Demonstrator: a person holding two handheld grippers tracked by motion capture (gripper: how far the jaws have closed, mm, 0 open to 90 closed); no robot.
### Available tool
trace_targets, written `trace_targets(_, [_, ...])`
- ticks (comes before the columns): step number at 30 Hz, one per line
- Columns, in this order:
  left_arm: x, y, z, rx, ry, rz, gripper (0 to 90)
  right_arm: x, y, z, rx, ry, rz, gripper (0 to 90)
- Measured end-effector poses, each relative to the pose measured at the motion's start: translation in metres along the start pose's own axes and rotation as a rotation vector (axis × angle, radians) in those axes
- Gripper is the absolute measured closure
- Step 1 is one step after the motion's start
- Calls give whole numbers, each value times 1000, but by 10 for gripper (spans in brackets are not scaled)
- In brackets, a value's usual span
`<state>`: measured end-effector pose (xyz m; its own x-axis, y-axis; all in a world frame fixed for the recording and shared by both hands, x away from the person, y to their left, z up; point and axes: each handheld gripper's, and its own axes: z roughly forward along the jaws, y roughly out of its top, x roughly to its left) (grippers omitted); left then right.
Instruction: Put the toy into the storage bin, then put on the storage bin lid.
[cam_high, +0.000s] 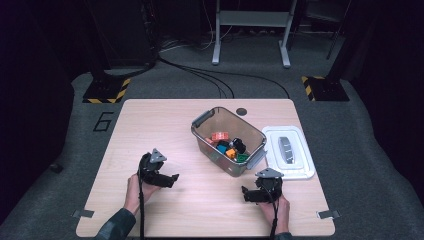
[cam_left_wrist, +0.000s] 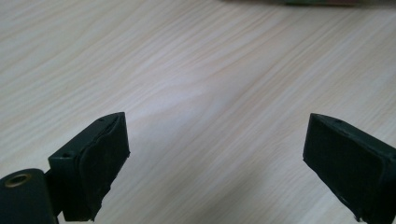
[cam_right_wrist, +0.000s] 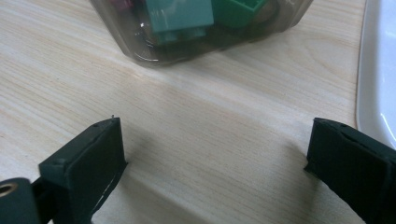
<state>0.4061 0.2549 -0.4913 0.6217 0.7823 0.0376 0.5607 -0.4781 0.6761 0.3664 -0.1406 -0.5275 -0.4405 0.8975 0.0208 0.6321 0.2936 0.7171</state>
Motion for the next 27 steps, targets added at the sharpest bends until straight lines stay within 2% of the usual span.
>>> trace_targets(3, [3, -10, 2, -12, 12, -41, 66, -2, 0, -2, -1, 13, 9, 27])
trace_targets(4, [5, -12, 1, -5, 15, -27, 66, -2, 1, -3, -4, 5, 0, 29])
trace_targets(6, [4, -17, 3, -2, 24, -28, 67, -6, 2, -8, -12, 5, -6, 32])
trace_targets(7, [5, -18, 2, 15, 18, -22, 67, -8, 2, -10, -16, 0, -3, 34])
trace_targets(10, [7, -23, 5, 13, 24, -28, 67, -17, 5, -16, -22, -9, 11, 35])
trace_targets(11, [7, -25, 7, 2, 21, -44, 66, -20, 6, -17, -25, -10, 23, 34])
trace_targets(15, [7, -29, 10, -2, 25, -50, 64, -33, 10, -26, -40, -32, 20, 32])
trace_targets(19, [6, -33, 13, 12, 15, -47, 55, -47, 16, -30, -43, -43, 38, 29])
trace_targets(21, [7, -35, 13, -4, 16, -55, 48, -54, 18, -30, -38, -52, 41, 26])
trace_targets(27, [9, -41, 14, -34, 10, -39, 21, -68, 23, -28, -22, -72, 65, 14])
